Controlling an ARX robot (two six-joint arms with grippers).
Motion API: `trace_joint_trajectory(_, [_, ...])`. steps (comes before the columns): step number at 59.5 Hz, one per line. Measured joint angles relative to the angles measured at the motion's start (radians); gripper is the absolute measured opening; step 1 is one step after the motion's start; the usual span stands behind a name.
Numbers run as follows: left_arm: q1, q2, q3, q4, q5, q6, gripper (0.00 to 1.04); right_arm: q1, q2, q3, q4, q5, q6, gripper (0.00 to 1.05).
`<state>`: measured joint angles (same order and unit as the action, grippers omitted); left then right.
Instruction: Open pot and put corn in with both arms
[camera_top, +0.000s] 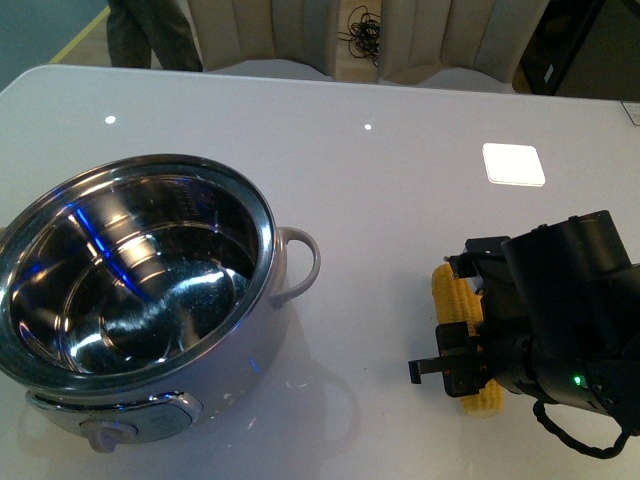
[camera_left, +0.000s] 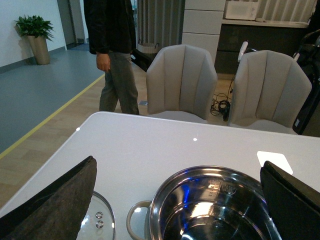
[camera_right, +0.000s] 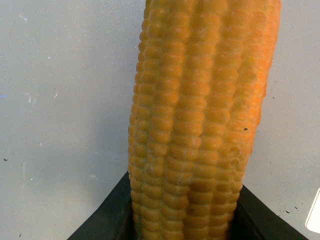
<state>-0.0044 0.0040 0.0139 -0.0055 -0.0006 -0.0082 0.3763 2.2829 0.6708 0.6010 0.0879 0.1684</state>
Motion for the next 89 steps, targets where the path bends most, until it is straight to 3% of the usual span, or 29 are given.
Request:
trace_joint_trajectory(11, [0.000,0.000,0.000,0.000,0.000,0.000,0.98,-0.011,-0.082,-0.042,-0.004,-0.031,0.000,0.29])
trace_joint_trajectory(33, [0.000,0.000,0.000,0.000,0.000,0.000,0.98,-0.003,-0.399,-0.059,-0.120,-0.114,0.031,0.36])
trace_joint_trajectory(49, [0.000,0.000,0.000,0.000,0.000,0.000,0.98,0.087,-0.510,0.033,-0.206,-0.152,0.117,0.43])
trace_joint_trajectory(65, [0.000,0.000,0.000,0.000,0.000,0.000,0.98,0.207,-0.460,0.208,-0.273,-0.163,0.216,0.43])
trace_joint_trajectory(89, [0.000,0.000,0.000,0.000,0.000,0.000,0.98,0.288,-0.342,0.386,-0.349,-0.164,0.315,0.44])
